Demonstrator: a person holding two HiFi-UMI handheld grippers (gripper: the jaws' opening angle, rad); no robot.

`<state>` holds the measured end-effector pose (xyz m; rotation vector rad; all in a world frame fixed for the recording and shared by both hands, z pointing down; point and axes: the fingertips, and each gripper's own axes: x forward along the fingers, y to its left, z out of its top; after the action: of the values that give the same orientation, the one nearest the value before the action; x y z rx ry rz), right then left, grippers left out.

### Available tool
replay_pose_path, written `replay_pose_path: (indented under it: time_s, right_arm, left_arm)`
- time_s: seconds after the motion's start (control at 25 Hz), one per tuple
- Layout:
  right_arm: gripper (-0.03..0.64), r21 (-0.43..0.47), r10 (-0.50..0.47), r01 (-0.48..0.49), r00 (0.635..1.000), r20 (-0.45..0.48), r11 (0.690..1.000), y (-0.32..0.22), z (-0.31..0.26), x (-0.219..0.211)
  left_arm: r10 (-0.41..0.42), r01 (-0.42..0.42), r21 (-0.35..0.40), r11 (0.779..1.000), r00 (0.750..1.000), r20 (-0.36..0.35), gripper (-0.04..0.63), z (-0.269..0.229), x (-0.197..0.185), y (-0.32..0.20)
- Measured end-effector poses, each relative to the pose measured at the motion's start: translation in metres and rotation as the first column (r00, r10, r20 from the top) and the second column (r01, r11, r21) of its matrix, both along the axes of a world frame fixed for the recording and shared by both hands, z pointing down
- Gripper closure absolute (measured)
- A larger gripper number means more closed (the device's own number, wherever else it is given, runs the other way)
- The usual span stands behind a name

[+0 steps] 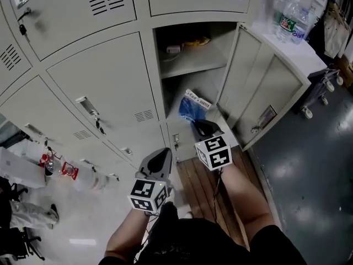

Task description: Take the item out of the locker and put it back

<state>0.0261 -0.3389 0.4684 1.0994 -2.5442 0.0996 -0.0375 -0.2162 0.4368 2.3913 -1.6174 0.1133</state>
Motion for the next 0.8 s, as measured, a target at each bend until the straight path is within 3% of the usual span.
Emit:
replay_pose_path:
  time_s: [0.48, 0.8]
  right_arm:
    - [0.598, -0.021, -0.032, 0.034, 0.993, 0.116, 0.999, 0.083, -0.026, 0.006]
    - [0.598, -0.048, -0.028, 0.037, 0.985, 0.168, 0.998, 0.127, -0.03, -0.009]
  left_arm:
    - [-0.038, 0.038, -0.001, 0.999, 0.999, 0.008, 0.592, -0.007, 0.006, 0.063]
    - [-0.031, 0.031, -0.008, 0.999, 0.999, 0.008, 0.592, -0.007, -0.016, 0.091]
